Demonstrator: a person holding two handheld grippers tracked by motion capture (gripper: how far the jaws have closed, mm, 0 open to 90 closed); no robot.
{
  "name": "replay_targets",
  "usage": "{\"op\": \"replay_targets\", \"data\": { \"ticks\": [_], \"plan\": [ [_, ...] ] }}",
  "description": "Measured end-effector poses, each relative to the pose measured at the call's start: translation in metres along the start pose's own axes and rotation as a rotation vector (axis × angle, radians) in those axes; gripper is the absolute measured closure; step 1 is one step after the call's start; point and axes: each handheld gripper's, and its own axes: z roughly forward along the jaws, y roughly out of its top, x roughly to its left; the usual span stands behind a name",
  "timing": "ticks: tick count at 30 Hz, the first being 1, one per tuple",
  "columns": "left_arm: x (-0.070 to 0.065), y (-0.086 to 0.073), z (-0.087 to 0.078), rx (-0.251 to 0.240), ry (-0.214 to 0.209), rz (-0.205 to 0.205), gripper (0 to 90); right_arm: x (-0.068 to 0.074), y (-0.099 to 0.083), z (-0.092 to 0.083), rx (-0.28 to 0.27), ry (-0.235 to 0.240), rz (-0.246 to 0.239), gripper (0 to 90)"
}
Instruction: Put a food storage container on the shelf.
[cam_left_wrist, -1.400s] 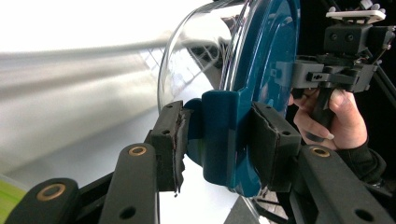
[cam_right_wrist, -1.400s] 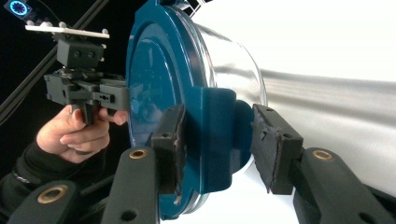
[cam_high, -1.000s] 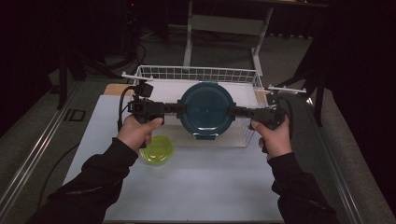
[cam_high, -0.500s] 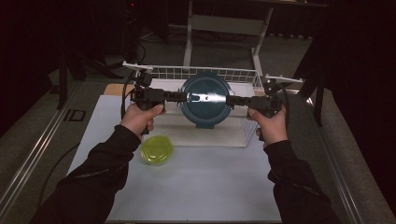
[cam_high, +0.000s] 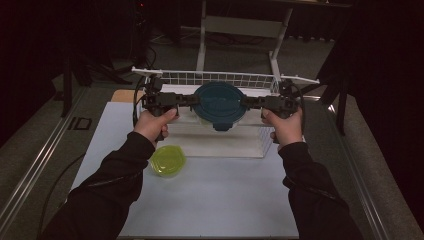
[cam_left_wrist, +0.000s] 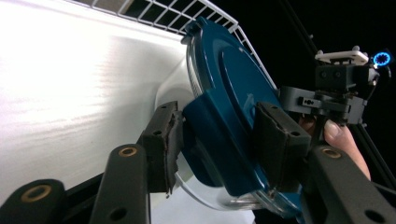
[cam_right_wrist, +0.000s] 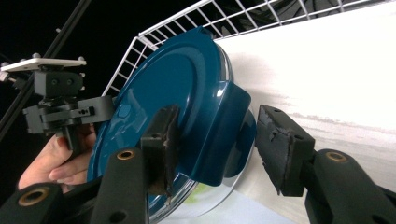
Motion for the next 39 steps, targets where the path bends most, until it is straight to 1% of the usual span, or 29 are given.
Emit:
{"op": "replay_targets", "data": {
  "ticks": [1, 2, 3, 4, 5, 7, 8, 9, 10, 11, 13, 15, 16, 19, 21, 23, 25, 30, 32, 34, 35, 36, 37, 39],
  "plan": [
    [0.0, 0.001, 0.0, 0.0, 0.004, 0.01, 52.0, 0.0, 0.001, 0.0, -0.002, -0.005, 0.001, 49.4],
    [0.0, 0.001, 0.0, 0.0, 0.004, 0.01, 52.0, 0.0, 0.001, 0.0, -0.002, -0.005, 0.001, 49.4],
    [-0.001, 0.0, 0.0, -0.005, 0.008, 0.023, 52.0, 0.0, 0.001, 0.001, -0.002, -0.008, 0.001, 49.4],
    [-0.002, 0.0, 0.0, -0.005, 0.014, 0.033, 51.8, 0.003, 0.002, 0.0, -0.003, -0.029, -0.027, 49.1],
    [-0.003, -0.001, 0.0, -0.005, 0.018, 0.039, 51.3, 0.005, 0.001, -0.001, -0.004, -0.041, -0.042, 48.1],
    [-0.006, -0.003, -0.002, -0.01, 0.037, 0.071, 50.2, 0.009, 0.0, -0.003, 0.009, -0.04, -0.067, 47.0],
    [-0.008, -0.003, -0.003, -0.016, 0.045, 0.09, 48.2, 0.012, -0.001, -0.005, 0.003, -0.057, -0.087, 46.8],
    [-0.009, -0.003, -0.004, -0.019, 0.052, 0.1, 47.8, 0.014, -0.002, -0.007, -0.006, -0.062, -0.102, 46.2],
    [-0.01, -0.004, -0.006, -0.029, 0.059, 0.107, 47.3, 0.015, -0.002, -0.01, -0.007, -0.06, -0.111, 46.1],
    [-0.01, -0.004, -0.008, -0.042, 0.069, 0.117, 45.6, 0.017, -0.003, -0.013, -0.015, -0.07, -0.123, 46.1],
    [-0.011, -0.004, -0.012, -0.048, 0.073, 0.121, 45.4, 0.019, -0.005, -0.018, -0.026, -0.061, -0.136, 45.8],
    [-0.013, -0.007, -0.016, -0.052, 0.08, 0.136, 45.4, 0.023, -0.009, -0.022, -0.023, -0.068, -0.158, 45.8],
    [-0.014, -0.008, -0.018, -0.054, 0.086, 0.147, 45.4, 0.024, -0.012, -0.024, -0.021, -0.067, -0.168, 45.9],
    [-0.016, -0.013, -0.025, -0.064, 0.084, 0.167, 45.4, 0.028, -0.02, -0.029, -0.022, -0.049, -0.191, 46.6],
    [-0.018, -0.018, -0.029, -0.072, 0.079, 0.177, 45.4, 0.031, -0.026, -0.031, -0.021, -0.021, -0.193, 47.1],
    [-0.021, -0.023, -0.032, -0.075, 0.067, 0.2, 45.3, 0.034, -0.033, -0.031, -0.016, 0.002, -0.202, 47.7],
    [-0.024, -0.029, -0.035, -0.076, 0.069, 0.225, 44.3, 0.039, -0.041, -0.031, -0.003, 0.026, -0.215, 49.0],
    [-0.032, -0.041, -0.04, -0.08, 0.06, 0.265, 43.5, 0.05, -0.058, -0.026, 0.022, 0.066, -0.266, 57.5],
    [-0.035, -0.046, -0.043, -0.074, 0.043, 0.292, 43.5, 0.055, -0.065, -0.024, 0.029, 0.069, -0.287, 61.5],
    [-0.038, -0.051, -0.045, -0.073, 0.052, 0.319, 43.4, 0.058, -0.071, -0.021, 0.046, 0.077, -0.3, 68.0],
    [-0.039, -0.054, -0.046, -0.07, 0.043, 0.325, 43.2, 0.058, -0.074, -0.019, 0.051, 0.079, -0.304, 70.7],
    [-0.041, -0.057, -0.048, -0.075, 0.039, 0.333, 41.1, 0.059, -0.077, -0.017, 0.059, 0.084, -0.3, 75.1],
    [-0.042, -0.061, -0.049, -0.079, 0.046, 0.348, 40.6, 0.058, -0.079, -0.014, 0.072, 0.089, -0.304, 78.3],
    [-0.043, -0.068, -0.05, -0.085, 0.044, 0.365, 38.5, 0.059, -0.084, -0.01, 0.078, 0.083, -0.308, 86.4]
  ]
}}
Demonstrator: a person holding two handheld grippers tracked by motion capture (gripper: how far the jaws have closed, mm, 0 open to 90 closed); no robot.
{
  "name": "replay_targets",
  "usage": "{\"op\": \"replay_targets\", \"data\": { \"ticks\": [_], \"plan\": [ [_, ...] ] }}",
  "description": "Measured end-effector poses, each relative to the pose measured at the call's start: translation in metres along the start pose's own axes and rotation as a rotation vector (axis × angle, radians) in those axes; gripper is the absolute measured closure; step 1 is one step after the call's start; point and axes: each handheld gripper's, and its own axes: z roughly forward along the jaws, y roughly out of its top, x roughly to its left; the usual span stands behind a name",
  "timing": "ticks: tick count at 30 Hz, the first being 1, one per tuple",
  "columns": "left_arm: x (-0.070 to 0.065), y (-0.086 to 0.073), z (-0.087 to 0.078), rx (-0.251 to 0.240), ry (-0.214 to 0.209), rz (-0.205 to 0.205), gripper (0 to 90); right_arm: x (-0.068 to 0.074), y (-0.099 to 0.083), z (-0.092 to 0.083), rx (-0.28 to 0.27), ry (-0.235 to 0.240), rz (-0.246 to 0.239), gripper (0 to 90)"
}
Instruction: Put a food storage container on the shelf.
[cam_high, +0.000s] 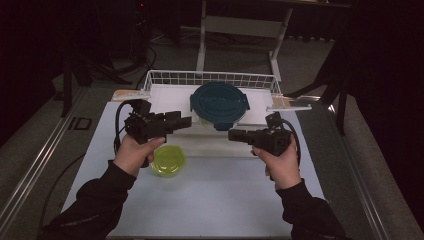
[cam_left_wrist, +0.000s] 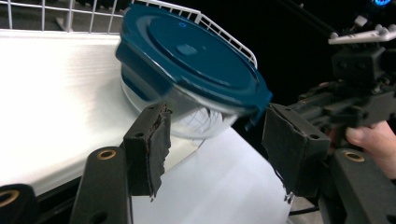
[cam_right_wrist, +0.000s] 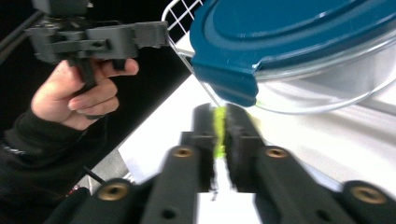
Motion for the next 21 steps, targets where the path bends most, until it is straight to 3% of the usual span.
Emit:
{"op": "replay_targets", "data": {
  "ticks": [2, 3, 5, 6, 11, 12, 16, 21],
  "plan": [
    [-0.001, -0.007, -0.002, -0.002, -0.043, 0.024, 35.4, 0.0, -0.002, 0.005, 0.014, 0.005, -0.001, 88.2],
    [-0.001, -0.01, -0.003, -0.009, -0.067, 0.036, 29.5, 0.001, -0.002, 0.007, 0.018, -0.001, -0.003, 89.2],
    [-0.002, -0.014, -0.004, -0.014, -0.065, 0.038, 26.6, 0.001, -0.002, 0.009, 0.022, -0.002, -0.002, 89.2],
    [-0.003, -0.02, -0.004, -0.019, -0.048, 0.045, 26.6, 0.0, -0.002, 0.011, 0.023, -0.003, 0.002, 89.3],
    [-0.006, -0.033, -0.005, -0.031, 0.001, 0.082, 3.0, -0.003, 0.001, 0.013, 0.009, -0.025, 0.009, 89.4],
    [-0.009, -0.041, -0.005, -0.04, 0.026, 0.097, 3.0, -0.004, 0.002, 0.013, 0.004, -0.027, 0.013, 89.4],
    [-0.014, -0.053, -0.005, -0.044, 0.052, 0.137, 0.0, -0.01, 0.007, 0.017, -0.002, -0.034, 0.028, 89.6],
    [-0.018, -0.062, -0.003, -0.04, 0.054, 0.166, 0.0, -0.013, 0.012, 0.021, -0.002, -0.041, 0.033, 89.6]
  ]
}}
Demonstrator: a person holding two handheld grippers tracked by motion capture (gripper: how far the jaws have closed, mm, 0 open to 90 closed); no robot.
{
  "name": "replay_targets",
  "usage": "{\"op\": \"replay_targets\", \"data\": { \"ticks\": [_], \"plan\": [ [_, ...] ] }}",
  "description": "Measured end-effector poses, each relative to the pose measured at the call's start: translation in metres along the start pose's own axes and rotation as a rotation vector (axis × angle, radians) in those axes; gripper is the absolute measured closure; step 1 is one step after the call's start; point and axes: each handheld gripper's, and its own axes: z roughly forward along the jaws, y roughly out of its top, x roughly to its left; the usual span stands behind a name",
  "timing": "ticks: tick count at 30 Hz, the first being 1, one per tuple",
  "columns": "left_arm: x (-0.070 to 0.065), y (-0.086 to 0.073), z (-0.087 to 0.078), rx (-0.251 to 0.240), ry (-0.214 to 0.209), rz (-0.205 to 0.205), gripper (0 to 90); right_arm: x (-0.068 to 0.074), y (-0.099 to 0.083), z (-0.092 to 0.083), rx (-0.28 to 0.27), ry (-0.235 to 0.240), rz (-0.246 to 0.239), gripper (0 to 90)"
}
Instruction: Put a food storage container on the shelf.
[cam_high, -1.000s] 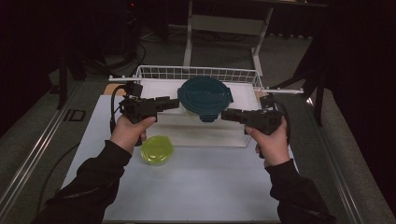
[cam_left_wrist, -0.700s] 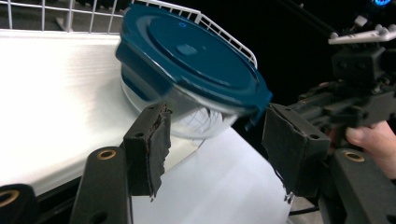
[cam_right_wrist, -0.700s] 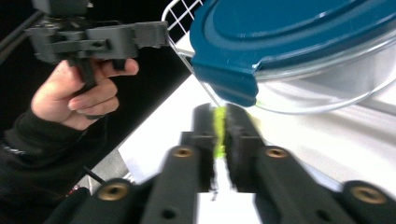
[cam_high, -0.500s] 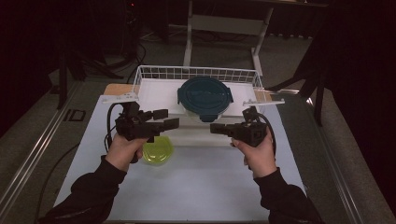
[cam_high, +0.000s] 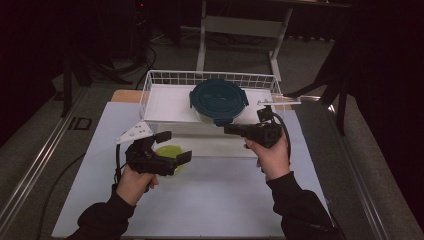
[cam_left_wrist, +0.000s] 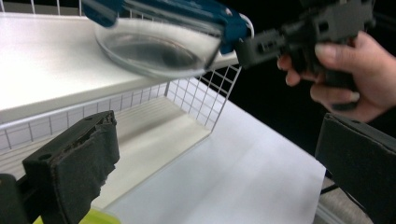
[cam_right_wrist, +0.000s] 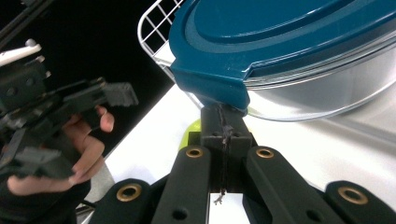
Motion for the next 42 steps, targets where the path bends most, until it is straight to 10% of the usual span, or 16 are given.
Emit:
{"op": "replay_targets", "data": {
  "ticks": [27, 31, 42],
  "plan": [
    [-0.004, -0.014, 0.004, 0.005, 0.028, 0.096, 0.0, -0.012, 0.022, 0.02, -0.039, -0.045, 0.03, 87.6],
    [-0.005, -0.016, 0.005, -0.004, 0.018, 0.112, 0.0, -0.016, 0.017, 0.018, -0.061, 0.006, 0.058, 85.0],
    [-0.008, -0.021, 0.004, 0.032, -0.061, 0.119, 0.8, 0.002, -0.004, 0.005, -0.056, -0.027, -0.062, 67.6]
  ]
}}
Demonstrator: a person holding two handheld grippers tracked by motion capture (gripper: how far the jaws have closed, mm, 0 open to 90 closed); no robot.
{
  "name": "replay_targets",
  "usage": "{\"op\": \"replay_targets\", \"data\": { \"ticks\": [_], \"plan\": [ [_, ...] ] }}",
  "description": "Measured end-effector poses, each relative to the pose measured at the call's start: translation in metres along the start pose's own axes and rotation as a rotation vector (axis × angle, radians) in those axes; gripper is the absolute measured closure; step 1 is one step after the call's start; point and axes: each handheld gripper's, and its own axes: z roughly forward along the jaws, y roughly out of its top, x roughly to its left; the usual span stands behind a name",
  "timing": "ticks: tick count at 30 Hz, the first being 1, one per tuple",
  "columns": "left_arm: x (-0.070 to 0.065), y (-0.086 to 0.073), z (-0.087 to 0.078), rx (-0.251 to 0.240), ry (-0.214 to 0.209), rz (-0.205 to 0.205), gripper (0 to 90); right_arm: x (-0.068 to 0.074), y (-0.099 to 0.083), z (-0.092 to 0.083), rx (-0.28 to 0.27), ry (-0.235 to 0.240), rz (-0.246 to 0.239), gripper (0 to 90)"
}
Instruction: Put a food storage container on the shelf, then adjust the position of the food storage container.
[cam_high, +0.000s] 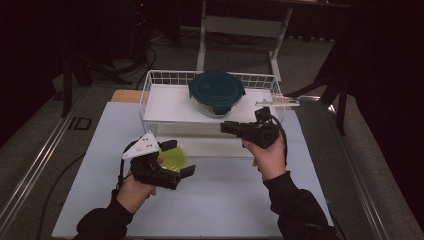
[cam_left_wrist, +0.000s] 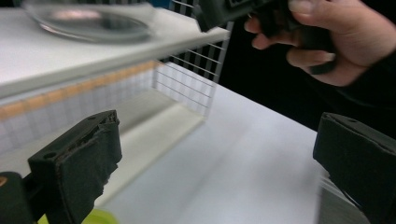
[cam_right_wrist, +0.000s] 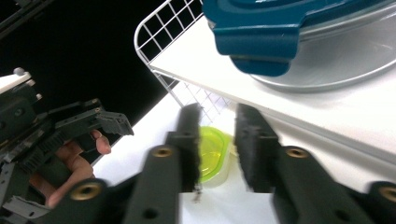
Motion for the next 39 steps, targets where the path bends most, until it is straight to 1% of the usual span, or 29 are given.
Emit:
{"op": "replay_targets", "data": {
  "ticks": [1, 2, 3, 5, 7, 9, 11, 12, 14, 15, 16, 17, 19, 21, 22, 23, 26, 27, 28, 29, 30, 31, 32, 33, 34, 35, 36, 38, 39],
  "plan": [
    [-0.001, -0.001, -0.001, -0.004, -0.007, -0.006, 0.8, 0.001, -0.002, -0.001, -0.002, 0.0, -0.007, 66.1],
    [-0.002, -0.002, -0.001, -0.012, -0.009, 0.0, 0.8, 0.002, -0.004, -0.002, 0.0, -0.008, -0.02, 63.7],
    [-0.003, -0.002, -0.002, -0.017, -0.003, 0.005, 0.8, 0.003, -0.007, -0.003, -0.002, -0.01, -0.032, 60.0],
    [-0.004, -0.003, -0.003, -0.023, 0.0, 0.013, 0.8, 0.004, -0.012, -0.005, -0.013, -0.004, -0.038, 53.3],
    [-0.004, -0.005, -0.005, -0.032, 0.01, 0.024, 0.8, 0.004, -0.017, -0.007, -0.029, 0.0, -0.048, 43.7],
    [-0.004, -0.007, -0.008, -0.042, 0.009, 0.037, 0.8, 0.003, -0.024, -0.011, -0.052, 0.003, -0.054, 35.6],
    [-0.003, -0.011, -0.01, -0.039, 0.004, 0.033, 0.8, 0.003, -0.031, -0.015, -0.071, -0.001, -0.057, 28.9],
    [-0.002, -0.013, -0.011, -0.03, 0.009, 0.03, 0.8, 0.002, -0.035, -0.018, -0.078, -0.001, -0.061, 26.1],
    [0.0, -0.017, -0.013, -0.015, 0.015, 0.016, 0.8, 0.002, -0.044, -0.024, -0.082, 0.014, -0.072, 19.5],
    [0.002, -0.02, -0.014, -0.008, 0.023, 0.016, 0.8, 0.001, -0.049, -0.027, -0.09, 0.015, -0.072, 19.5],
    [0.004, -0.022, -0.016, -0.004, 0.018, 0.013, 0.8, 0.0, -0.054, -0.03, -0.092, 0.013, -0.079, 19.2],
    [0.006, -0.025, -0.017, -0.001, 0.02, 0.013, 0.9, 0.0, -0.059, -0.033, -0.084, 0.011, -0.089, 17.7],
    [0.01, -0.03, -0.021, -0.003, 0.043, 0.014, 4.5, -0.001, -0.068, -0.039, -0.094, 0.014, -0.1, 17.4],
    [0.014, -0.034, -0.024, 0.003, 0.046, 0.004, 5.9, -0.002, -0.076, -0.045, -0.1, 0.007, -0.108, 17.4],
    [0.016, -0.036, -0.026, 0.004, 0.054, 0.012, 6.8, -0.002, -0.08, -0.048, -0.102, 0.004, -0.111, 17.4],
    [0.018, -0.037, -0.028, 0.005, 0.065, 0.024, 9.8, -0.002, -0.083, -0.05, -0.106, 0.005, -0.117, 17.3],
    [0.026, -0.042, -0.035, 0.005, 0.083, 0.03, 14.7, -0.003, -0.093, -0.057, -0.106, -0.019, -0.146, 17.1],
    [0.026, -0.042, -0.035, 0.005, 0.083, 0.03, 15.3, -0.003, -0.093, -0.057, -0.106, -0.019, -0.146, 17.1],
    [0.03, -0.046, -0.039, 0.009, 0.087, 0.029, 15.3, -0.003, -0.096, -0.059, -0.112, -0.019, -0.146, 17.1],
    [0.035, -0.049, -0.042, 0.012, 0.094, 0.026, 21.3, -0.004, -0.102, -0.065, -0.12, -0.024, -0.145, 17.1],
    [0.038, -0.051, -0.044, 0.018, 0.099, 0.023, 23.0, -0.004, -0.104, -0.066, -0.123, -0.023, -0.142, 17.1],
    [0.041, -0.053, -0.046, 0.023, 0.112, 0.024, 27.9, -0.004, -0.106, -0.068, -0.124, -0.021, -0.139, 17.1],
    [0.041, -0.053, -0.046, 0.023, 0.112, 0.024, 31.9, -0.004, -0.106, -0.068, -0.124, -0.021, -0.139, 17.1],
    [0.043, -0.056, -0.047, 0.03, 0.125, 0.023, 35.6, -0.004, -0.111, -0.071, -0.123, -0.024, -0.135, 17.1],
    [0.047, -0.059, -0.049, 0.047, 0.154, 0.029, 39.9, -0.004, -0.114, -0.073, -0.124, -0.022, -0.133, 17.2],
    [0.05, -0.061, -0.05, 0.053, 0.164, 0.029, 42.0, -0.005, -0.116, -0.074, -0.126, -0.022, -0.131, 17.1],
    [0.053, -0.063, -0.052, 0.061, 0.169, 0.027, 46.1, -0.005, -0.118, -0.075, -0.125, -0.025, -0.129, 17.2],
    [0.059, -0.068, -0.055, 0.071, 0.203, 0.029, 52.4, -0.006, -0.122, -0.078, -0.126, -0.027, -0.124, 17.2],
    [0.062, -0.07, -0.056, 0.077, 0.211, 0.024, 56.7, -0.007, -0.124, -0.079, -0.123, -0.028, -0.121, 17.2]
  ]
}}
